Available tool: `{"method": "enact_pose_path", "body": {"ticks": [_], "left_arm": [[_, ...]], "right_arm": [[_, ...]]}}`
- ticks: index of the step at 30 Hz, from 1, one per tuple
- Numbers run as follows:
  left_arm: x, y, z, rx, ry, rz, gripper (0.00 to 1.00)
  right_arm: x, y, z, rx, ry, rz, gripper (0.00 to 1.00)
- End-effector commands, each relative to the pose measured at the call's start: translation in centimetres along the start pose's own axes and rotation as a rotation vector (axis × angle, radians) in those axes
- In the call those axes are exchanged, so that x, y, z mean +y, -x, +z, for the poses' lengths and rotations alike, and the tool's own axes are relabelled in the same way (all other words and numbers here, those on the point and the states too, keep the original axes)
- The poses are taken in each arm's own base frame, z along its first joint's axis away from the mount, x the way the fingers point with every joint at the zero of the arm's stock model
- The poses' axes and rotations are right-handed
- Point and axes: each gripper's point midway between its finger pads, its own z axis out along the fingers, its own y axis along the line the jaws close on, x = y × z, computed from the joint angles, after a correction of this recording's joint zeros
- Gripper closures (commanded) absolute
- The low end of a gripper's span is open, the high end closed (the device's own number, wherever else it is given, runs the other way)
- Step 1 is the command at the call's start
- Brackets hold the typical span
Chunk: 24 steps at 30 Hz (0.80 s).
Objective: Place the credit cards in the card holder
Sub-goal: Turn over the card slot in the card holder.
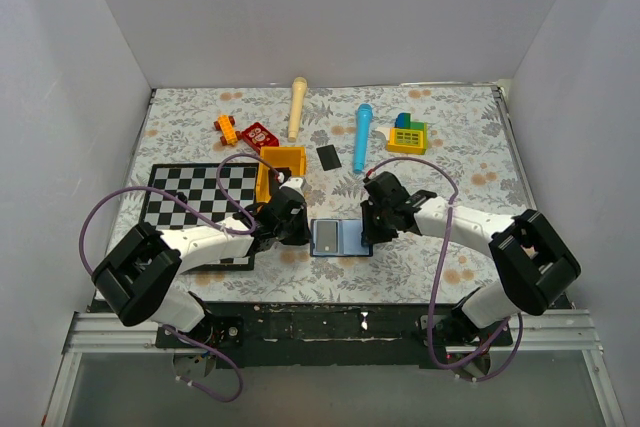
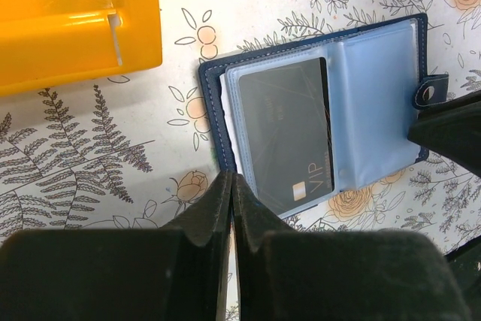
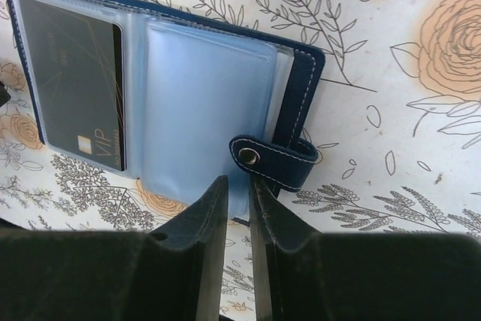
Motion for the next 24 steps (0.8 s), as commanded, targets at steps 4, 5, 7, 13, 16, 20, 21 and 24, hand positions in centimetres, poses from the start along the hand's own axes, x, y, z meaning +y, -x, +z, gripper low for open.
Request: {"method": "enact_pose_path", "body": {"ticks": [4, 5, 7, 13, 16, 20, 21, 24], "left_arm": [[-0.3, 0.2, -0.1, -0.011, -0.016, 0.015, 1.00], [-0.2, 0.2, -0.1, -0.010, -0.012, 0.014, 1.00], [-0.3, 0.3, -0.1, -0.012, -0.015, 0.014, 1.00], [-0.4, 0.2, -0.1, -0.011, -0.019, 0.015, 1.00], [-0.5, 0.2, -0.1, -0.008, -0.025, 0.015, 1.00], [-0.5, 0.2, -0.1, -0.007, -0.030, 0.015, 1.00], [-0.5, 0.1, 0.0, -0.006, -0.031, 0.019, 1.00], [-0.6, -0.1, 0.1, 0.002, -0.037, 0.021, 1.00]], "right_arm": [[2.7, 1.2, 0.1, -0.006, 0.120, -0.014, 0.73], [2.9, 1.2, 0.1, -0.004, 0.131, -0.015, 0.73], [3.3, 1.2, 0.2, -0.003, 0.153, -0.016, 0.73], [4.7, 1.3, 0.2, 0.000, 0.232, -0.026, 0.72], [5.2, 1.7, 0.3, -0.009, 0.250, -0.026, 0.72], [5.7, 2.1, 0.5, -0.003, 0.264, -0.025, 0.72], [5.8, 2.3, 0.6, -0.005, 0.266, -0.021, 0.72], [6.1, 2.6, 0.4, -0.014, 0.271, -0.027, 0.72]]}}
